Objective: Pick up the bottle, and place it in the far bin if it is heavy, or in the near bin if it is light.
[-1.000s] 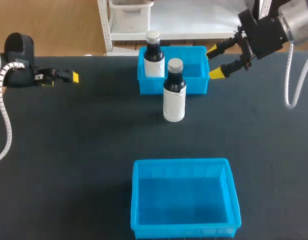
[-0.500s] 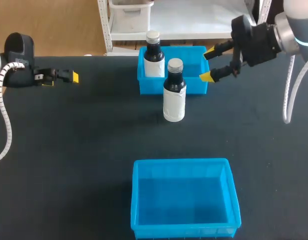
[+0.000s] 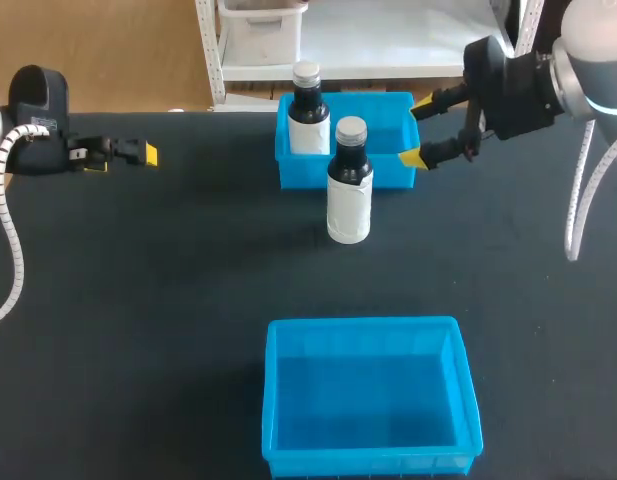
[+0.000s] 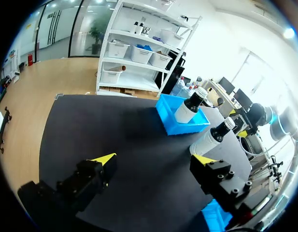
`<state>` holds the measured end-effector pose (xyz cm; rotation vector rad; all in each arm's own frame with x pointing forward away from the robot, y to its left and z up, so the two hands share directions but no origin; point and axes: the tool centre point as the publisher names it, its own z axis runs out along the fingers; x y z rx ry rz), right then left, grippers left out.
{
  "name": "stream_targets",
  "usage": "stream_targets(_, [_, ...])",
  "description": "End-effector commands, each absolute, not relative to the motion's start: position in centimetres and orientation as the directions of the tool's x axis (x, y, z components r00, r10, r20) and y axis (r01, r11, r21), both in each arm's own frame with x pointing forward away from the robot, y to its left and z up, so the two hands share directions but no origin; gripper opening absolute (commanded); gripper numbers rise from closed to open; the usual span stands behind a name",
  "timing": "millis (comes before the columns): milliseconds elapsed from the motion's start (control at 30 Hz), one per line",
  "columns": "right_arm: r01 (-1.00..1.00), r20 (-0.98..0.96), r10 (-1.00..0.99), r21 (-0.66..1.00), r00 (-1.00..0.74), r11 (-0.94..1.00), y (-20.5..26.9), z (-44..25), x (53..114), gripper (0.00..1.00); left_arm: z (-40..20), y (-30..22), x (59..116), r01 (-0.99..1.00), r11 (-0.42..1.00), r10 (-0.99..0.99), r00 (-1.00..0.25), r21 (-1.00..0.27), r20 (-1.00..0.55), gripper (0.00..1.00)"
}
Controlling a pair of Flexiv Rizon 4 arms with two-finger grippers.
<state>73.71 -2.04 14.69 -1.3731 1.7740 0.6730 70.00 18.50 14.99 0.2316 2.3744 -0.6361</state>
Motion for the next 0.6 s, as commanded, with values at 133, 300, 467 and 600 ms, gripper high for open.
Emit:
stream_targets(133, [-0.962, -0.848, -0.518, -0.036, -0.113, 0.27, -1.3, 13.7, 74.5, 1.0, 15.0, 18.5, 70.0, 0.321, 0.866, 0.0, -0.767, -0.383, -0.642, 1.0])
stream_targets(300, [-0.978, -0.864, -0.492, 0.004, -0.108, 0.208, -0.9, 13.5, 75.1, 1.0, 15.0, 18.5, 70.0, 0.321, 0.866, 0.0, -0.767, -0.383, -0.642, 1.0])
stream_targets(467, [-0.986, -0.863, -0.497, -0.001, -0.084, 0.167, -0.6, 13.6, 75.4, 1.0, 15.0, 18.5, 70.0, 0.321, 0.866, 0.0, -0.767, -0.383, -0.642, 1.0])
stream_targets(600, [-0.989, -0.863, -0.501, -0.007, -0.069, 0.149, -0.1, 13.6, 75.3, 1.0, 15.0, 18.5, 70.0, 0.321, 0.866, 0.0, -0.767, -0.383, -0.642, 1.0])
